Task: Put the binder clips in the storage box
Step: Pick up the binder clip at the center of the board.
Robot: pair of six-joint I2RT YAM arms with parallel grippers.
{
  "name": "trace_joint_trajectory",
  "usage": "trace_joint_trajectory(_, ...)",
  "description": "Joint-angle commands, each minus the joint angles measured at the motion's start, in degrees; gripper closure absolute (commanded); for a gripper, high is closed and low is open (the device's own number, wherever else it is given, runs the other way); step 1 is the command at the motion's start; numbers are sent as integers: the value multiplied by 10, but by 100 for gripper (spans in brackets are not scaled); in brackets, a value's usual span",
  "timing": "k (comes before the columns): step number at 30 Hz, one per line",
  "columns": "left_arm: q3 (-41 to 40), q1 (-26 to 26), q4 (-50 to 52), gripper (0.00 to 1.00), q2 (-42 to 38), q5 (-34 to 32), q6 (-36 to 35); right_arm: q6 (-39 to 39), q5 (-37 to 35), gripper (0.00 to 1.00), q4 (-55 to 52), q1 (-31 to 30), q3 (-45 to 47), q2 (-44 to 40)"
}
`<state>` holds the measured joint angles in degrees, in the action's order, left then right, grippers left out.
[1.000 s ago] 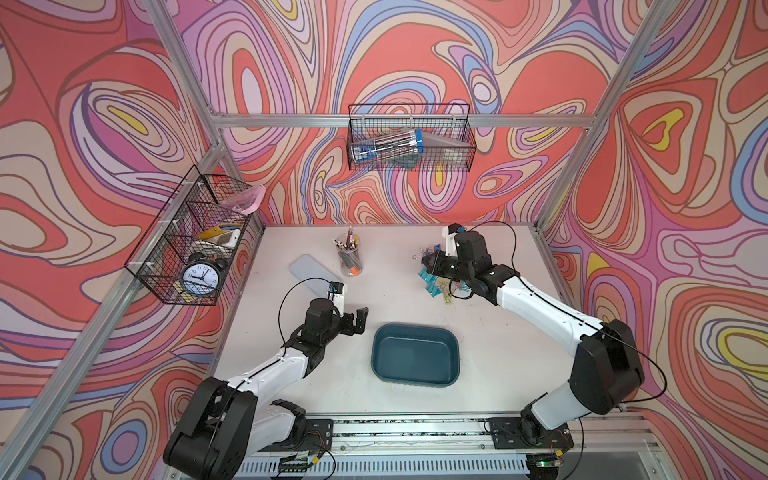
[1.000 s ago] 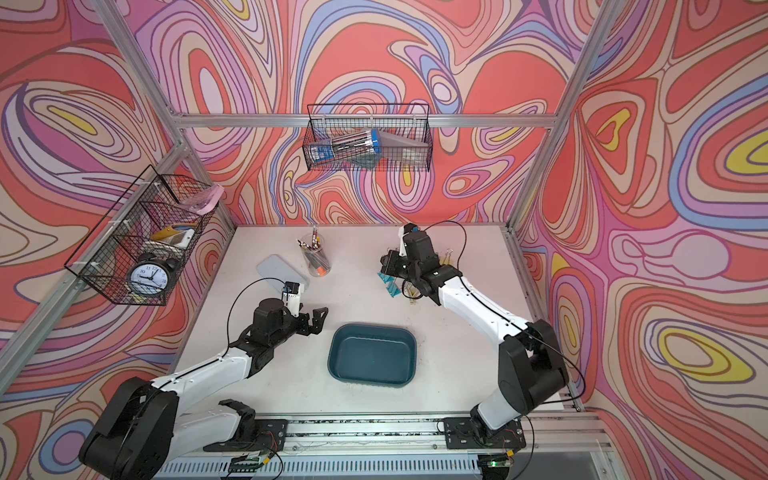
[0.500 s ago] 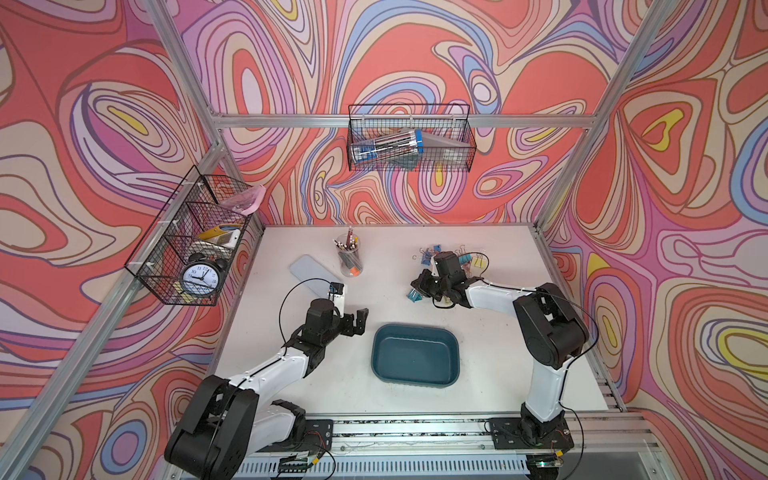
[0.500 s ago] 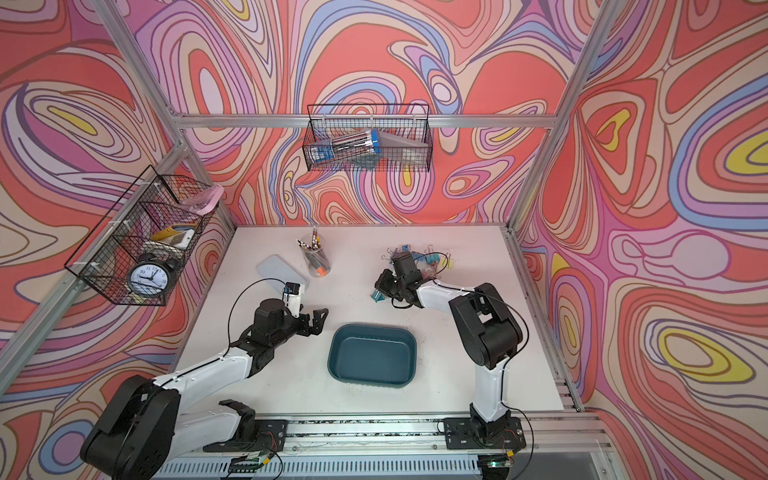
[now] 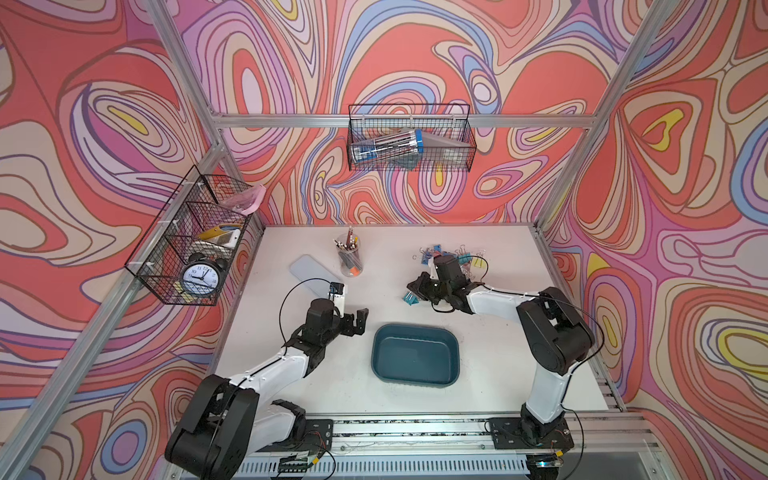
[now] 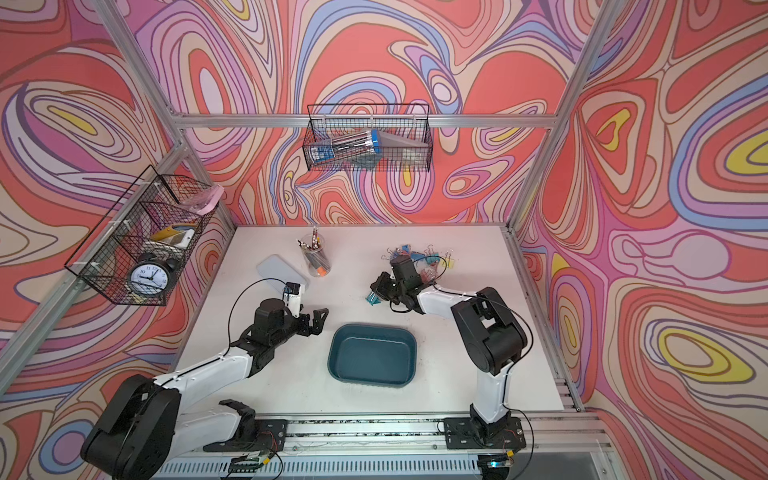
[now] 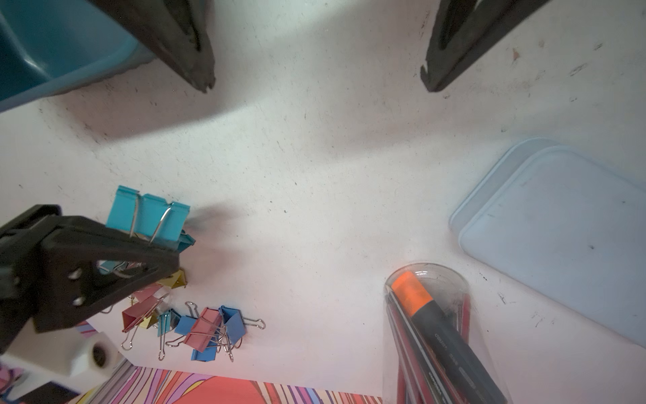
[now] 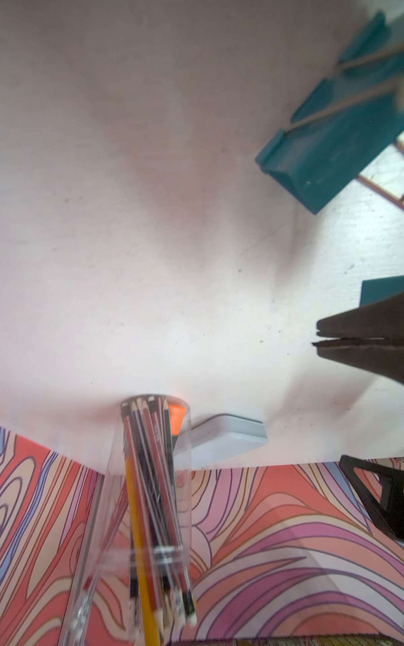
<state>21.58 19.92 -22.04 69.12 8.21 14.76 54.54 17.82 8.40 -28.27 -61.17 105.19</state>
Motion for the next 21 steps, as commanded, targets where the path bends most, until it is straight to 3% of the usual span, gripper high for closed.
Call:
trace_joint_trajectory(1, 7, 1, -8, 1, 5, -2, -6, 7, -31, 100, 55, 6, 10, -56)
trace_joint_trajectory(4, 7, 2, -5, 1, 2, -3, -6, 46, -48, 100, 83, 34, 24, -58)
trace_joint_trajectory(6, 6, 2, -5, 1, 1, -3, -7, 26, -59, 100, 25, 36, -13, -38)
trace_joint_trajectory(9, 7, 2, -5, 1, 2, -5, -6, 20, -5, 100, 10, 33, -47, 42)
trace_joint_trajectory(11, 7, 2, -3, 1, -1, -5, -7, 18, 3, 100, 29, 33, -42, 45)
trace_joint_trajectory(17, 5, 2, -9, 1, 2, -8, -7, -40, -33, 100, -39, 27, -63, -28)
trace_joint_trajectory(21, 6, 2, -9, 1, 5, -2, -4, -31, -117, 100, -80, -15, -13, -136)
